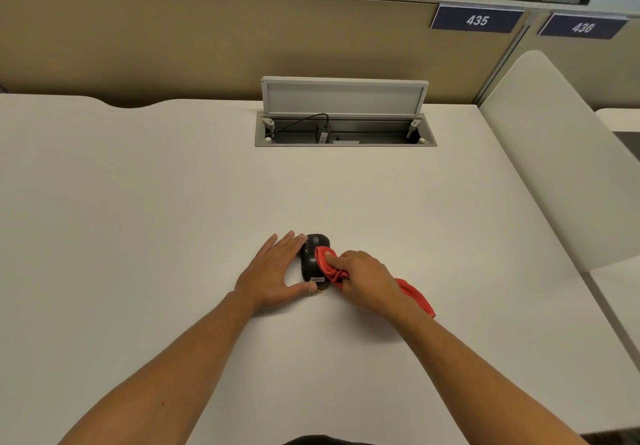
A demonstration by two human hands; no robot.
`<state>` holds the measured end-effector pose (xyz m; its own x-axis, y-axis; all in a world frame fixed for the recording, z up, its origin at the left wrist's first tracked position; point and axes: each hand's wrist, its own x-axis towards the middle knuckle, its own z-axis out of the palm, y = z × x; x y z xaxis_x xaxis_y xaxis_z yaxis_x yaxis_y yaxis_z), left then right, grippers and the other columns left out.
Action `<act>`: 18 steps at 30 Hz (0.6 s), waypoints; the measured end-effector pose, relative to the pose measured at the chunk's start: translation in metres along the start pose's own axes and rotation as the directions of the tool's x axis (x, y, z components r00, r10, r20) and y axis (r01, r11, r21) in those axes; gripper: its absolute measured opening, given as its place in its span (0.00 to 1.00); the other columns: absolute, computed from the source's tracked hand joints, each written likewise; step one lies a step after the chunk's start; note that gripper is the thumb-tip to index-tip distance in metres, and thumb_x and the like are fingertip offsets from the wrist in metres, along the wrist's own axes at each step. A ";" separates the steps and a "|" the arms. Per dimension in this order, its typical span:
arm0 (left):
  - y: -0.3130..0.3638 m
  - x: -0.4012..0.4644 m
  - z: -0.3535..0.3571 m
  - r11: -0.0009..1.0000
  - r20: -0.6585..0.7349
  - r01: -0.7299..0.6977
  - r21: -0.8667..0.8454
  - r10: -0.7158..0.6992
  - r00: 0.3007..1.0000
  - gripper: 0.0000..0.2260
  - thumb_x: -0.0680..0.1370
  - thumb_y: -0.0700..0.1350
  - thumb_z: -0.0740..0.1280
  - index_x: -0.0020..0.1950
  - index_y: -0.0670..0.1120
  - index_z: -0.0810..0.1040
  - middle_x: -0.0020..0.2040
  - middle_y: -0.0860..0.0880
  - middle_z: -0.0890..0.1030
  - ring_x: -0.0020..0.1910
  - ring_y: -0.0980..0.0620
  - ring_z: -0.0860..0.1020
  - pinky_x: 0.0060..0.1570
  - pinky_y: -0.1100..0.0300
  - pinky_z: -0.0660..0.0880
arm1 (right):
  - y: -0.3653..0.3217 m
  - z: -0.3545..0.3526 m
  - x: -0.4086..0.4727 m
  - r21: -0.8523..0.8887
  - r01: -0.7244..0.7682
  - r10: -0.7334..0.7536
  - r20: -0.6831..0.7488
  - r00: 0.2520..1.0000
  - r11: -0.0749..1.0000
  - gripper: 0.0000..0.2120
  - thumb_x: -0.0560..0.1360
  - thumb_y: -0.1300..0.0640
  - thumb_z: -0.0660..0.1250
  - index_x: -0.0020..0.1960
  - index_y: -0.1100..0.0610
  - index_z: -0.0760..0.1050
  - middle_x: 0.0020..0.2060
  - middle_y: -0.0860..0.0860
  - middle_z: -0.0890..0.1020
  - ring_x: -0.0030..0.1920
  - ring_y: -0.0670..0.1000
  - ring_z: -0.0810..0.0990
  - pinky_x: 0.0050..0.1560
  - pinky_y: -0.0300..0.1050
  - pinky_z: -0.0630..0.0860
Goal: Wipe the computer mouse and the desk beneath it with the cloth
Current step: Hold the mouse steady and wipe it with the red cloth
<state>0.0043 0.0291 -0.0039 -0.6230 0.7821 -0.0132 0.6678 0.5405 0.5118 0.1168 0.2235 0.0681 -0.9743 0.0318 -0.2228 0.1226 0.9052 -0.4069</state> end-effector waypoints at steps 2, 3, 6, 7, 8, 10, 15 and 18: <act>0.000 0.000 0.000 1.000 0.000 0.005 0.000 -0.005 1.000 0.46 0.71 0.76 0.60 0.81 0.52 0.52 0.78 0.61 0.53 0.76 0.68 0.41 0.75 0.63 0.37 | -0.001 0.004 -0.007 -0.006 0.014 -0.014 -0.013 1.000 1.000 0.19 0.75 0.58 0.61 0.65 0.48 0.73 0.43 0.52 0.77 0.43 0.54 0.72 0.38 0.47 0.70; 0.000 0.000 0.001 1.000 0.001 0.006 -0.001 -0.006 1.000 0.47 0.71 0.77 0.59 0.81 0.52 0.52 0.78 0.61 0.53 0.76 0.67 0.42 0.75 0.63 0.38 | -0.002 0.006 -0.010 -0.011 0.019 -0.019 -0.018 1.000 1.000 0.20 0.75 0.57 0.61 0.66 0.48 0.72 0.44 0.52 0.78 0.44 0.54 0.72 0.38 0.46 0.69; 0.000 0.000 0.001 1.000 0.001 0.008 -0.008 -0.008 1.000 0.47 0.70 0.77 0.60 0.81 0.53 0.52 0.78 0.61 0.53 0.76 0.68 0.42 0.75 0.63 0.38 | -0.004 0.012 -0.017 -0.025 0.041 -0.042 -0.026 0.999 0.999 0.21 0.77 0.55 0.61 0.69 0.46 0.70 0.47 0.51 0.78 0.47 0.53 0.72 0.39 0.45 0.66; 0.000 0.000 0.001 1.000 -0.001 0.007 -0.009 -0.007 1.000 0.47 0.70 0.77 0.60 0.81 0.53 0.52 0.78 0.61 0.53 0.76 0.68 0.42 0.75 0.64 0.38 | -0.004 0.013 -0.019 -0.028 0.054 -0.054 -0.021 0.998 0.998 0.21 0.78 0.55 0.62 0.70 0.46 0.69 0.48 0.50 0.78 0.47 0.53 0.73 0.39 0.45 0.66; 0.000 -0.001 0.001 1.000 -0.002 0.005 -0.012 -0.005 1.000 0.47 0.70 0.77 0.60 0.81 0.53 0.52 0.79 0.60 0.53 0.76 0.69 0.42 0.75 0.64 0.38 | -0.005 0.014 -0.021 -0.029 0.067 -0.068 -0.012 0.998 0.997 0.21 0.78 0.54 0.62 0.70 0.45 0.69 0.48 0.50 0.78 0.47 0.53 0.73 0.39 0.45 0.66; 0.000 0.000 0.000 1.000 -0.003 0.005 -0.023 -0.006 1.000 0.46 0.70 0.77 0.60 0.80 0.54 0.52 0.79 0.58 0.54 0.76 0.68 0.42 0.75 0.64 0.38 | -0.007 0.015 -0.025 -0.012 0.089 -0.089 0.009 0.996 0.996 0.21 0.78 0.54 0.61 0.70 0.44 0.69 0.47 0.49 0.78 0.47 0.52 0.72 0.39 0.45 0.67; 0.001 -0.001 -0.003 0.997 0.027 0.005 -0.081 -0.003 1.000 0.50 0.67 0.78 0.64 0.81 0.54 0.50 0.79 0.60 0.51 0.77 0.66 0.42 0.77 0.59 0.41 | -0.004 0.002 -0.033 0.210 0.042 -0.023 -0.091 0.996 0.977 0.26 0.69 0.57 0.58 0.66 0.47 0.75 0.51 0.49 0.81 0.50 0.52 0.76 0.49 0.48 0.74; 0.001 -0.006 -0.008 0.993 0.028 0.015 -0.121 -0.012 1.000 0.54 0.66 0.77 0.66 0.81 0.53 0.47 0.78 0.62 0.45 0.76 0.67 0.39 0.76 0.60 0.40 | -0.005 -0.015 -0.038 0.386 0.032 0.042 -0.183 0.982 0.922 0.24 0.68 0.56 0.58 0.62 0.41 0.75 0.49 0.43 0.82 0.49 0.45 0.78 0.51 0.46 0.75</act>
<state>0.0050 0.0225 0.0033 -0.6192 0.7841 -0.0430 0.6044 0.5108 0.6114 0.1505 0.2240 0.0921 -0.9864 0.1469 -0.0742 0.1546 0.6720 -0.7242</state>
